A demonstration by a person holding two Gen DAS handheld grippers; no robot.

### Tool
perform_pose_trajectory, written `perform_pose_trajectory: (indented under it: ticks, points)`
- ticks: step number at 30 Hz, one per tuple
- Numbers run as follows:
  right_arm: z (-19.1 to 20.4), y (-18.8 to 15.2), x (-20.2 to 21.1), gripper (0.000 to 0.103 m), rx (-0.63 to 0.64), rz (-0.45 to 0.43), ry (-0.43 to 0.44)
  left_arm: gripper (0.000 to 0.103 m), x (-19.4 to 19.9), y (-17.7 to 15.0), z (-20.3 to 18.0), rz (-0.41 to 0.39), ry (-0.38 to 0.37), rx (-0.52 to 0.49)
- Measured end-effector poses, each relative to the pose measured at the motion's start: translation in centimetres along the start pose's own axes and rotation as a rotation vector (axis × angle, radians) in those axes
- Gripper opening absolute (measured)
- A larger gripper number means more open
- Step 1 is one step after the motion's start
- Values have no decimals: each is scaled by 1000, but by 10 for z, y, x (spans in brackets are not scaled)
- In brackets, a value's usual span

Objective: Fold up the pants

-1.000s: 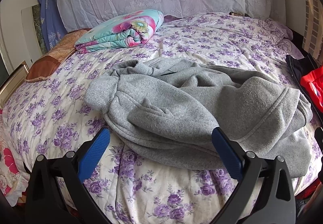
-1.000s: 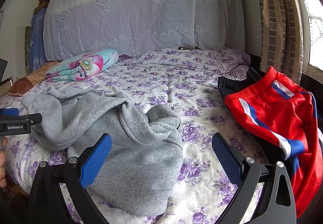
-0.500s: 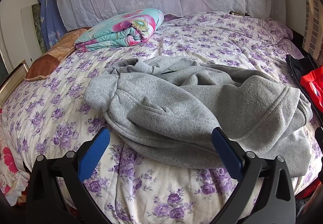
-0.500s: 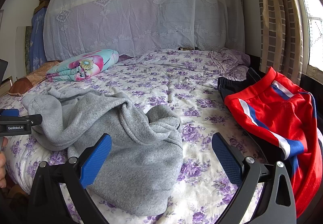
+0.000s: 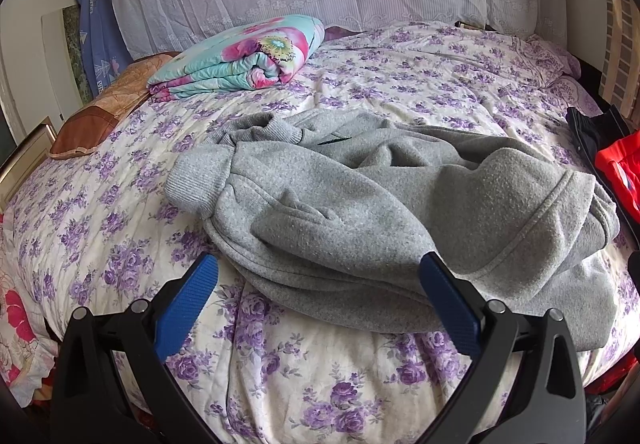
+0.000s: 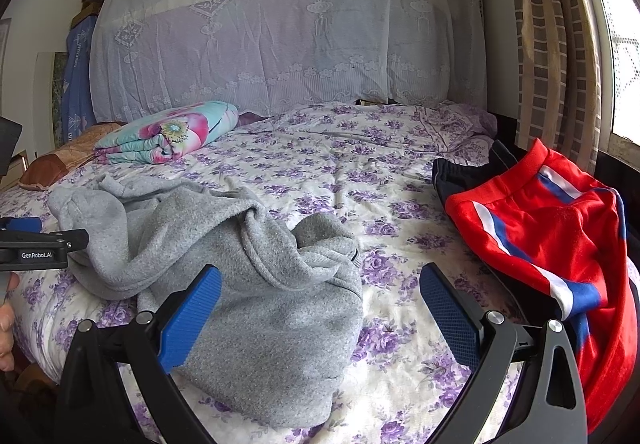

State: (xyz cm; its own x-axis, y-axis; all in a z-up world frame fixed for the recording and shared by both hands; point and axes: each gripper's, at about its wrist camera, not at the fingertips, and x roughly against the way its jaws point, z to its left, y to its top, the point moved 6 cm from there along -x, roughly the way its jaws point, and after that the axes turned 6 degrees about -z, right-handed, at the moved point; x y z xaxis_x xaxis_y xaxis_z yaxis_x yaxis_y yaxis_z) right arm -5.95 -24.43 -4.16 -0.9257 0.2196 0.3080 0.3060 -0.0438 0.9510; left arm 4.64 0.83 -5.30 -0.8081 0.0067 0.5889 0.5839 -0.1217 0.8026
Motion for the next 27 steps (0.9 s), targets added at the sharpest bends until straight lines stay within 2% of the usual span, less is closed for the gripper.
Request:
perform_pose_trajectory:
  ticks: [6,10,12,15,18,20,23,27]
  points:
    - [0,-2,0,100,-1,5,3,98,0,0,0,0,1,-2]
    - [1,-2,-2,100,14,8,4,98,2,9,3,-11,2,-52]
    - [-1,2,-2,100,21,4,10,98,2,28,6,-26,1,-124]
    - [-7,9,-5,100,4,1,45,98,-12,64,5,-43,19,-314]
    - [-17,19,-7,100,-3,-4,75,98,-55,85,2,41,2,-500]
    - [-27,25,-10,100,-7,-2,63,98,-90,93,4,106,23,-590]
    - [-46,32,-17,100,-25,8,23,98,-136,105,12,170,6,-614]
    - [-69,38,-35,100,-67,54,2,98,-179,93,2,252,-27,-709]
